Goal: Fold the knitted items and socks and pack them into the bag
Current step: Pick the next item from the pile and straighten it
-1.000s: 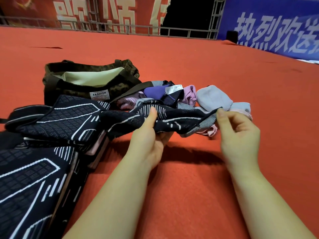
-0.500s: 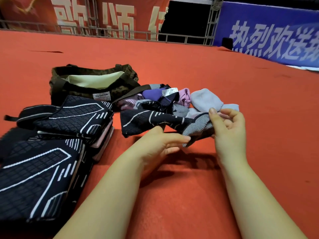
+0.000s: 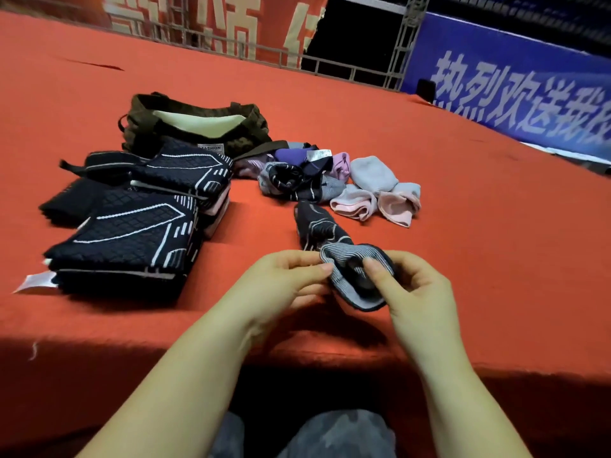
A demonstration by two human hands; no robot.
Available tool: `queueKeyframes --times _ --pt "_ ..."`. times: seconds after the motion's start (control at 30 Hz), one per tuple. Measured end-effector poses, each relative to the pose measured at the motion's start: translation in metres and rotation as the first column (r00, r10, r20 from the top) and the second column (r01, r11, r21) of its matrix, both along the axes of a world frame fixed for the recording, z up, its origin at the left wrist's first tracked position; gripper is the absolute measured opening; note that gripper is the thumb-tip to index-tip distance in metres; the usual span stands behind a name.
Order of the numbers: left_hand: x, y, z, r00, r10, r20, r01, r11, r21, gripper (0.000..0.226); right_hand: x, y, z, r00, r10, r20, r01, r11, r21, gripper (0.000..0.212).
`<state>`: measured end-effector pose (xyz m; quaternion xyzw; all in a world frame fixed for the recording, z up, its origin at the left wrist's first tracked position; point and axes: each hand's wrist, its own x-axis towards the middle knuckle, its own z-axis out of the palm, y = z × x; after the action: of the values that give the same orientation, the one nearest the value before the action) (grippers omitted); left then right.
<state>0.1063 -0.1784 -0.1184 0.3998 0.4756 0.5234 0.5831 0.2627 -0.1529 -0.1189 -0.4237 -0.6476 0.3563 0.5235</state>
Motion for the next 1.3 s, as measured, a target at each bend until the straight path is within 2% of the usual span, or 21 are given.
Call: queueKeyframes --times 0.07,0.13,0.17,0.23,0.3,0.33,0.37,0.43,0.53,0.63,0.73,0.8,0.83,0.9,0.93,0.97,1.0,1.03,1.07,1.17,1.3 --pt "0.003 -0.013 0.002 0.991 0.018 0.133 -0.021 1.000 0.019 0.013 -0.002 -0.011 0.003 1.000 -0.005 0.025 0.005 1.000 0.024 0.016" --pt "0.003 -0.020 0.005 0.978 0.105 0.180 -0.109 0.994 0.015 0.013 -0.003 -0.019 0.003 0.990 -0.085 0.114 0.076 0.994 0.084 0.021" --pt "0.002 -0.022 0.005 0.977 0.171 0.129 -0.175 0.984 0.024 0.013 -0.002 -0.022 0.002 0.978 -0.141 0.156 0.123 0.985 0.120 0.023" --pt "-0.005 -0.026 0.002 0.926 0.347 -0.148 -0.326 0.934 0.149 0.016 -0.003 -0.026 0.004 0.951 -0.240 0.192 0.207 0.962 0.177 0.025" --pt "-0.010 -0.032 0.005 0.741 0.507 -0.441 -0.374 0.856 0.357 0.019 -0.003 -0.030 0.007 0.940 -0.273 0.203 0.233 0.952 0.199 0.027" --pt "-0.012 -0.036 0.009 0.671 0.549 -0.499 -0.363 0.830 0.424 0.019 -0.003 -0.031 0.009 0.944 -0.253 0.212 0.212 0.957 0.198 0.028" --pt "-0.012 -0.038 0.013 0.654 0.560 -0.508 -0.353 0.821 0.449 0.019 -0.002 -0.033 0.010 0.955 -0.202 0.218 0.162 0.968 0.190 0.028" --pt "-0.015 -0.039 0.016 0.718 0.534 -0.446 -0.355 0.832 0.426 0.018 0.000 -0.035 0.011 0.970 -0.038 0.242 0.001 0.988 0.152 0.037" --pt "-0.019 -0.035 0.023 0.853 0.459 -0.248 -0.382 0.873 0.303 0.020 0.003 -0.037 0.006 0.897 0.141 0.420 -0.205 0.972 0.112 0.081" --pt "-0.020 -0.030 0.031 0.916 0.388 -0.097 -0.368 0.913 0.178 0.021 0.001 -0.034 0.000 0.749 0.150 0.645 -0.264 0.961 0.084 0.110" --pt "-0.024 -0.022 0.046 0.950 0.310 -0.023 -0.307 0.947 0.097 0.021 -0.009 -0.023 0.000 0.687 0.076 0.723 -0.282 0.945 0.169 0.117" --pt "-0.029 -0.017 0.058 0.973 0.229 0.020 -0.230 0.970 0.073 0.023 -0.017 -0.016 0.004 0.670 0.087 0.738 -0.314 0.933 0.174 0.112" --pt "-0.030 -0.016 0.063 0.982 0.189 0.019 -0.190 0.979 0.077 0.021 -0.022 -0.013 0.010 0.695 0.073 0.715 -0.303 0.932 0.199 0.104" --pt "-0.034 -0.011 0.071 0.988 0.132 -0.077 -0.124 0.987 0.101 0.010 -0.026 -0.010 0.022 0.753 0.008 0.658 -0.235 0.937 0.258 0.070" --pt "-0.037 -0.008 0.075 0.988 0.113 -0.101 -0.101 0.988 0.120 0.014 -0.034 -0.011 0.034 0.772 0.002 0.635 -0.201 0.950 0.240 0.048" --pt "-0.041 -0.007 0.081 0.993 0.097 -0.061 -0.088 0.988 0.126 0.014 -0.039 -0.010 0.042 0.771 0.056 0.634 -0.230 0.953 0.195 0.022" --pt "-0.046 -0.005 0.087 0.997 0.076 0.005 -0.076 0.988 0.135 0.018 -0.045 -0.014 0.053 0.716 0.192 0.671 -0.360 0.925 0.119 0.016" --pt "-0.051 -0.004 0.090 0.997 0.056 0.050 -0.062 0.988 0.138 0.024 -0.051 -0.016 0.061 0.697 0.326 0.638 -0.491 0.866 0.094 0.042" --pt "-0.056 -0.004 0.091 0.997 0.041 0.067 -0.050 0.988 0.147 0.028 -0.052 -0.015 0.067 0.712 0.431 0.555 -0.569 0.817 0.096 0.048" --pt "-0.063 -0.010 0.083 0.989 -0.007 0.150 -0.015 0.989 0.149 0.045 -0.039 -0.009 0.082 0.874 0.349 0.339 -0.389 0.919 0.056 0.010" --pt "-0.055 -0.017 0.064 0.972 -0.172 0.162 0.127 0.958 0.257 0.085 -0.031 -0.006 0.091 0.925 0.288 0.250 -0.290 0.957 -0.030 0.008"
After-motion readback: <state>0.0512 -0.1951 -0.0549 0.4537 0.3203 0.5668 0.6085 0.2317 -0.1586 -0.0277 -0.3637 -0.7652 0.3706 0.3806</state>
